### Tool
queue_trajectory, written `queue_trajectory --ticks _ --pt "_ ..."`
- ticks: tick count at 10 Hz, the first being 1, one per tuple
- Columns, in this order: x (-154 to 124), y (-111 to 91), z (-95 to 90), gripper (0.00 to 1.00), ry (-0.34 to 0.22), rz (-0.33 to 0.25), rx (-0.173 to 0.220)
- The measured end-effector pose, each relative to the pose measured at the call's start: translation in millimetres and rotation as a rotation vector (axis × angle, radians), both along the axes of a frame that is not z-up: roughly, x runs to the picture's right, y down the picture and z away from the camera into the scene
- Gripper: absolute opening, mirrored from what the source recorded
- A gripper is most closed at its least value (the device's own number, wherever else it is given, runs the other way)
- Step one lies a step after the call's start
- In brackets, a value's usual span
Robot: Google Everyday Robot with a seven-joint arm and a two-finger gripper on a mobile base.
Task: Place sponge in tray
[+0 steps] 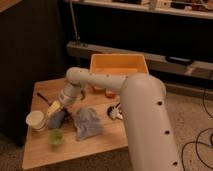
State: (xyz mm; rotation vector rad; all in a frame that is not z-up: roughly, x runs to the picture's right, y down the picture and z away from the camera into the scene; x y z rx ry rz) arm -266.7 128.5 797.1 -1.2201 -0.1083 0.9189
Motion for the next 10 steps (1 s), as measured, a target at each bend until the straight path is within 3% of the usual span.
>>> queue_trajectory --ticks 3,7,10 --pt "-3 5 6.8 0.79 0.035 -0.01 0.0" --pt "-5 7 13.2 0.45 0.05 -0.018 -0.012" --pt "-6 11 16.1 0.45 0.057 -0.04 -0.019"
